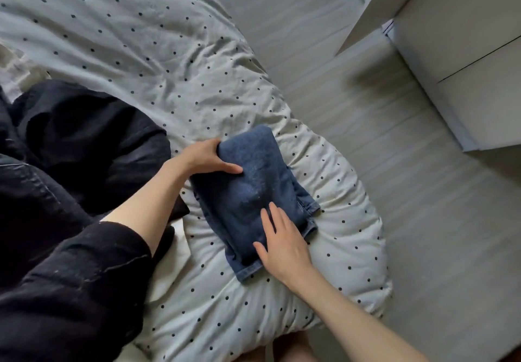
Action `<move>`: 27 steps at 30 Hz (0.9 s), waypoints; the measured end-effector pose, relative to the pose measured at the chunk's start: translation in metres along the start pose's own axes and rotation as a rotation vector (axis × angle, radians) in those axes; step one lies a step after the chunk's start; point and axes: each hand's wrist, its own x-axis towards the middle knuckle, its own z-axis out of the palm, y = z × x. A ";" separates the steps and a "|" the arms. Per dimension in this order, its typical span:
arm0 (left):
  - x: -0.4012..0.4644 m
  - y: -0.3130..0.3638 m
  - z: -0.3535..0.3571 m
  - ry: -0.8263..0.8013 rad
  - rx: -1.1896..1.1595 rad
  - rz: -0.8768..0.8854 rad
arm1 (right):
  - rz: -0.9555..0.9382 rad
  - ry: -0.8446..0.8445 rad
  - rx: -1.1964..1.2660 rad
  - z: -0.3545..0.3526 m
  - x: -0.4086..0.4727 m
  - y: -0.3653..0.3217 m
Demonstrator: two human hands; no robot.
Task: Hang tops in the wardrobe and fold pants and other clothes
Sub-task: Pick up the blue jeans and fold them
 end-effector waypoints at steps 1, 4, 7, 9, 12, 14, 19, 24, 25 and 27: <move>-0.001 0.002 -0.002 -0.033 -0.017 -0.011 | 0.000 -0.012 0.015 0.001 -0.004 0.002; -0.014 0.005 -0.006 -0.095 -0.080 -0.014 | -0.002 -0.058 0.131 -0.004 -0.010 0.006; -0.033 0.003 -0.007 -0.087 -0.159 -0.008 | 0.107 0.038 0.359 -0.022 -0.008 0.007; -0.043 0.000 -0.005 -0.021 -0.159 -0.036 | 0.208 0.145 0.473 -0.033 -0.008 0.003; -0.050 -0.003 -0.001 0.107 -0.119 -0.174 | 0.263 0.226 0.414 -0.036 -0.013 -0.003; -0.052 -0.006 -0.005 0.144 -0.072 -0.260 | 0.230 0.279 0.339 -0.036 -0.020 -0.010; -0.041 0.004 -0.019 0.068 -0.095 -0.271 | -0.011 0.207 0.222 -0.019 -0.020 -0.048; -0.052 -0.016 -0.015 -0.073 -0.236 -0.161 | 0.040 -0.012 0.085 0.015 -0.002 -0.069; -0.056 -0.027 -0.011 -0.070 -0.244 -0.143 | 0.035 -0.042 0.075 0.018 0.001 -0.069; -0.062 -0.043 0.000 -0.018 -0.245 -0.110 | 0.000 -0.059 0.103 0.021 0.004 -0.065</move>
